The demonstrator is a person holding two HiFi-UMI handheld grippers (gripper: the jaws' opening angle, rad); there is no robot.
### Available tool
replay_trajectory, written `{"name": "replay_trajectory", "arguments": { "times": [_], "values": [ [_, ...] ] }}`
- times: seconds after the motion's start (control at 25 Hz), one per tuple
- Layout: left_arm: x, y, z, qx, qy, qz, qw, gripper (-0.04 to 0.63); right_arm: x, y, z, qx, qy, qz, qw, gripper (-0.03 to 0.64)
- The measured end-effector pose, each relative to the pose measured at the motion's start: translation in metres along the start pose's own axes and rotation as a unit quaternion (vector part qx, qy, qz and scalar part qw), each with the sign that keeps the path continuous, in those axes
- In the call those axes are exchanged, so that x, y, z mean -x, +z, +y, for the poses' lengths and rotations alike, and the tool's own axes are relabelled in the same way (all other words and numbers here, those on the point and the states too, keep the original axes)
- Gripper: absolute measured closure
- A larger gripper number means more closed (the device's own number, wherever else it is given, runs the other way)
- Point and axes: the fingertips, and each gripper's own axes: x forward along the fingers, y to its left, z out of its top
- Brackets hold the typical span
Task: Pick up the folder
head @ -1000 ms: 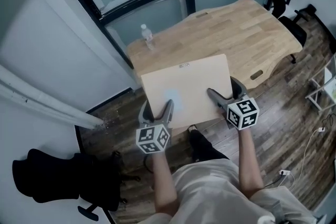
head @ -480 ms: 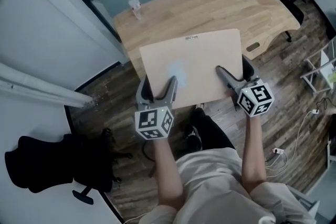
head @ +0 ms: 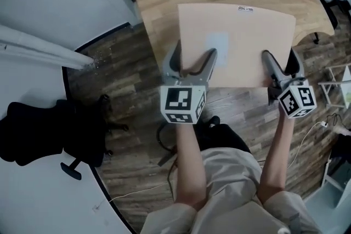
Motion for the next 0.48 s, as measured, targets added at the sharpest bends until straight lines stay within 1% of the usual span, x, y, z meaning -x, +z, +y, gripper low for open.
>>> {"name": "replay_trajectory", "arguments": {
  "times": [0.16,0.32,0.48],
  "values": [
    [-0.016,-0.005,-0.014,-0.001,-0.002,-0.003,1.0,0.209,0.001,-0.004,-0.023,0.003,0.0,-0.004,1.0,0.202],
    [-0.026,-0.013,-0.028,-0.008,-0.014,0.009,0.9998,0.209,0.008,-0.006,-0.034,-0.005,-0.002,-0.003,1.0,0.202],
    [-0.031,-0.013,-0.04,-0.008,-0.019,0.0,0.9998,0.209,0.02,-0.008,-0.05,-0.005,-0.012,-0.001,1.0,0.204]
  ]
}}
